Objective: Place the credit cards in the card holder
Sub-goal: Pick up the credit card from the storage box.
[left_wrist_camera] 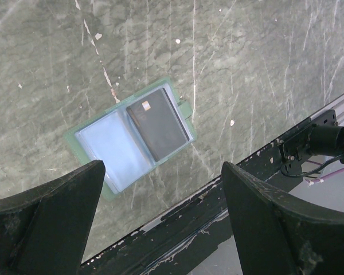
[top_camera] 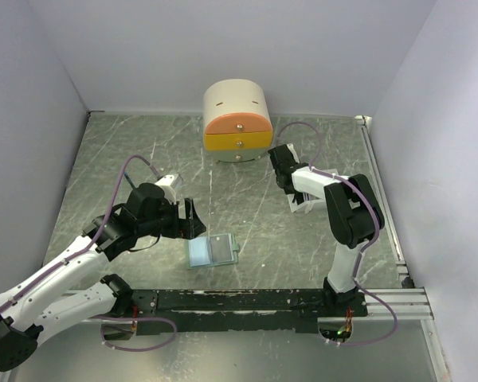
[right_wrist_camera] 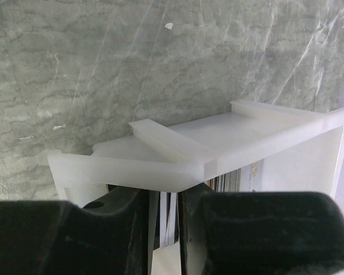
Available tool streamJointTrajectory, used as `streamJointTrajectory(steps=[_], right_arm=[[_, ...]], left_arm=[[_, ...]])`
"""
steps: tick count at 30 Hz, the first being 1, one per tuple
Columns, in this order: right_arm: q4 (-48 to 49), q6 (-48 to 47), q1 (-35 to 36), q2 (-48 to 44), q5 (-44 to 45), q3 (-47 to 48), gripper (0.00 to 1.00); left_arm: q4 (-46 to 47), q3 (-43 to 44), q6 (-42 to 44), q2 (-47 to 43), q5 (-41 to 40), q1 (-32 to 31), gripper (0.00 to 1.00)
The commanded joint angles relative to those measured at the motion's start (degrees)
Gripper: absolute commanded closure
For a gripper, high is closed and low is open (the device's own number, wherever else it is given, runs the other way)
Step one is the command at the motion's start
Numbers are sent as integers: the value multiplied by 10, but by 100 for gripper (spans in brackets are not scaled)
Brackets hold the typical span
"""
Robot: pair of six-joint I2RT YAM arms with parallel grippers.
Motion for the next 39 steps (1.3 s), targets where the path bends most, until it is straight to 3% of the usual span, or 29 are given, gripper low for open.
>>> streamJointTrajectory(steps=[1, 9, 19, 39], right_arm=[[-1, -2, 2, 12, 13, 11, 83], [-8, 2, 2, 1, 36, 9, 100], [-11, -5, 5, -94, 23, -2, 100], [-56, 9, 7, -186, -30, -4, 100]], left_arm=[[0, -3, 4, -5, -10, -3, 5], [0, -4, 4, -9, -12, -3, 5], [3, -5, 4, -8, -12, -4, 5], [19, -15, -14, -4, 4, -4, 6]])
